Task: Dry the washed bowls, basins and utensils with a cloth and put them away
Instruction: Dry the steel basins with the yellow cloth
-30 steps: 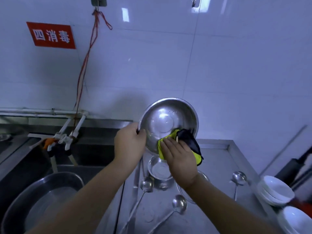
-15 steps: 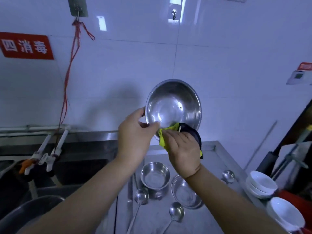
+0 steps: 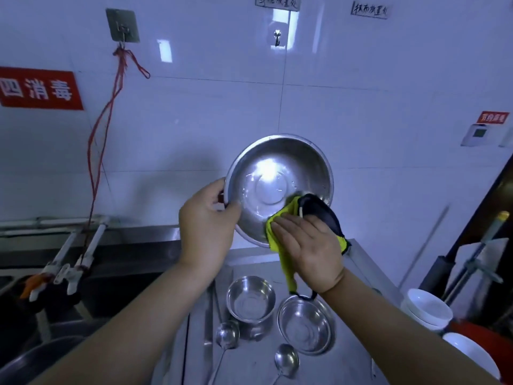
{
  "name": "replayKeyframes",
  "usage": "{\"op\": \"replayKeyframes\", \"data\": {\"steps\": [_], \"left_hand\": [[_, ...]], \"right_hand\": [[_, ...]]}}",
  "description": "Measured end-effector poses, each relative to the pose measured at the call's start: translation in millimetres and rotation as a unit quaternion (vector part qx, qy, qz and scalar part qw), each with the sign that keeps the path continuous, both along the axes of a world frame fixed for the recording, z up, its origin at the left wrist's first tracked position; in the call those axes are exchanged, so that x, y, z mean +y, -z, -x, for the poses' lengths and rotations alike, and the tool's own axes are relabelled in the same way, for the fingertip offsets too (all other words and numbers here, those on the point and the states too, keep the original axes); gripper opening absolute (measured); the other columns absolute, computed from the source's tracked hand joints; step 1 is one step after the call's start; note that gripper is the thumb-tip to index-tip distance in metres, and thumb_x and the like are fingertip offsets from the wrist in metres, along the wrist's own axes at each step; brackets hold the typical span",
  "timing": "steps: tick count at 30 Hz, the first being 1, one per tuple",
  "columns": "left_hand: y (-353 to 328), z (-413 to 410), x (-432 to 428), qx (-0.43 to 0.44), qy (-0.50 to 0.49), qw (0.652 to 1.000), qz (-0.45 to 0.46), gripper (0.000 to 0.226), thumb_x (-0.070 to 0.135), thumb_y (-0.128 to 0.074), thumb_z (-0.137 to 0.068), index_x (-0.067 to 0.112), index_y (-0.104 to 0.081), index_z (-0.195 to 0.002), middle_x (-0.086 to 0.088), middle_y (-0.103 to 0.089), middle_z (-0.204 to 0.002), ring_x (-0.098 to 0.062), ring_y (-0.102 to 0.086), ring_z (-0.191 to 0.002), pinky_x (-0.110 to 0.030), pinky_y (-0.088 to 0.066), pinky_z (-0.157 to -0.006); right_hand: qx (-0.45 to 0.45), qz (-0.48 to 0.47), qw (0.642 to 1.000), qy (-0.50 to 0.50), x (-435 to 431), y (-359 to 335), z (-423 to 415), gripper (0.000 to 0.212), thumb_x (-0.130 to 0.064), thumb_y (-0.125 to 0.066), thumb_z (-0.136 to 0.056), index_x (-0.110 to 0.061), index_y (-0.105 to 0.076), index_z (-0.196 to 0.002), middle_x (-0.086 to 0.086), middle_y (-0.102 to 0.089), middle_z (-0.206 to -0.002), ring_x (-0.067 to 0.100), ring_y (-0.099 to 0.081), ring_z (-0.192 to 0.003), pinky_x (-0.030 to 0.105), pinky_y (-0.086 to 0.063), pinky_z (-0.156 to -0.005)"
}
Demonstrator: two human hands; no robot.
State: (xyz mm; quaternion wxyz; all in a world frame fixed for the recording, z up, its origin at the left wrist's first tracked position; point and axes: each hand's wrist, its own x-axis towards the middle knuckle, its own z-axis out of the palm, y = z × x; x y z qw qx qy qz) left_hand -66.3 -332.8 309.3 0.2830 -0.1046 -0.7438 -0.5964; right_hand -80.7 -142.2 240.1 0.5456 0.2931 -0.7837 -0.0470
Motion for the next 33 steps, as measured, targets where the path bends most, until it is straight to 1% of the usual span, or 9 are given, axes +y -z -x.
{"op": "replayKeyframes", "data": {"steps": [2,6,10,14,19,23,29,31,33], "left_hand": [[7,-10,16,-0.007,-0.004,0.999,-0.050,0.031,0.001,-0.065,-0.073,0.032,-0.066,-0.081,0.013,-0.068,-0.074,0.004,-0.058,-0.072,-0.012,-0.043,-0.064],[24,-14,28,0.002,0.002,0.997,-0.078,0.034,-0.007,-0.061,-0.074,0.023,-0.067,-0.087,0.001,-0.066,-0.077,-0.002,-0.057,-0.066,-0.020,-0.049,-0.059],[9,-10,9,0.029,0.016,0.999,0.018,0.041,-0.009,-0.053,-0.066,0.027,-0.065,-0.082,0.005,-0.066,-0.076,-0.008,-0.058,-0.071,-0.020,-0.046,-0.066],[-9,2,-16,0.033,0.009,0.991,0.130,0.047,0.002,-0.049,-0.063,0.032,-0.065,-0.096,0.002,-0.069,-0.084,-0.019,-0.063,-0.083,-0.033,-0.050,-0.075],[20,-12,13,-0.016,0.020,1.000,0.003,0.033,0.004,-0.068,-0.073,0.027,-0.066,-0.096,0.008,-0.067,-0.091,-0.006,-0.062,-0.087,-0.020,-0.046,-0.072],[31,-16,13,0.035,-0.014,0.994,0.101,0.033,0.003,-0.061,-0.073,0.020,-0.064,-0.101,0.010,-0.058,-0.092,0.000,-0.054,-0.086,-0.007,-0.038,-0.066],[-18,-5,-16,0.063,-0.032,0.948,0.309,0.038,0.008,-0.055,-0.067,0.029,-0.063,-0.097,0.007,-0.062,-0.094,-0.018,-0.055,-0.089,-0.031,-0.045,-0.068],[-20,0,-20,0.058,-0.010,0.956,0.286,0.038,0.012,-0.052,-0.065,0.031,-0.064,-0.097,0.009,-0.064,-0.093,-0.015,-0.056,-0.087,-0.031,-0.047,-0.070],[-3,1,-12,0.021,0.010,0.985,0.171,0.038,0.012,-0.053,-0.066,0.028,-0.066,-0.097,0.008,-0.066,-0.092,-0.013,-0.060,-0.086,-0.028,-0.048,-0.073]], "right_hand": [[0.002,0.044,0.999,0.003,-13,0,-4,0.022,-0.004,-0.059,-0.088,-0.003,-0.070,-0.107,0.009,-0.070,-0.107,0.023,-0.066,-0.099,0.034,-0.046,-0.084],[-0.010,0.101,0.995,-0.014,-33,8,-11,0.030,-0.006,-0.043,-0.095,-0.002,-0.070,-0.108,0.009,-0.070,-0.106,0.022,-0.066,-0.099,0.034,-0.050,-0.080],[-0.017,0.014,1.000,-0.017,-15,17,-10,0.029,-0.003,-0.053,-0.090,-0.003,-0.060,-0.118,0.010,-0.068,-0.113,0.023,-0.063,-0.106,0.036,-0.048,-0.085],[-0.020,-0.053,0.998,-0.018,11,4,-3,0.026,-0.006,-0.047,-0.096,-0.004,-0.070,-0.108,0.008,-0.069,-0.112,0.024,-0.064,-0.104,0.037,-0.045,-0.090],[-0.025,0.055,0.998,-0.007,-12,14,-10,0.026,-0.003,-0.065,-0.083,-0.006,-0.069,-0.108,0.007,-0.070,-0.104,0.022,-0.064,-0.097,0.034,-0.045,-0.084],[-0.038,0.079,0.995,-0.037,-24,25,-20,0.028,-0.004,-0.045,-0.094,-0.003,-0.066,-0.113,0.009,-0.070,-0.108,0.022,-0.065,-0.101,0.034,-0.048,-0.084],[-0.047,-0.059,0.997,-0.036,3,21,-13,0.028,-0.006,-0.044,-0.097,-0.006,-0.054,-0.123,0.009,-0.066,-0.120,0.022,-0.062,-0.111,0.037,-0.047,-0.089],[-0.040,-0.048,0.998,-0.029,8,14,-10,0.027,-0.006,-0.047,-0.095,-0.006,-0.061,-0.118,0.008,-0.067,-0.117,0.023,-0.064,-0.108,0.038,-0.046,-0.089],[-0.041,-0.012,0.999,-0.020,0,13,-13,0.025,-0.006,-0.054,-0.091,-0.006,-0.069,-0.112,0.007,-0.069,-0.112,0.023,-0.065,-0.104,0.036,-0.046,-0.087]]}}
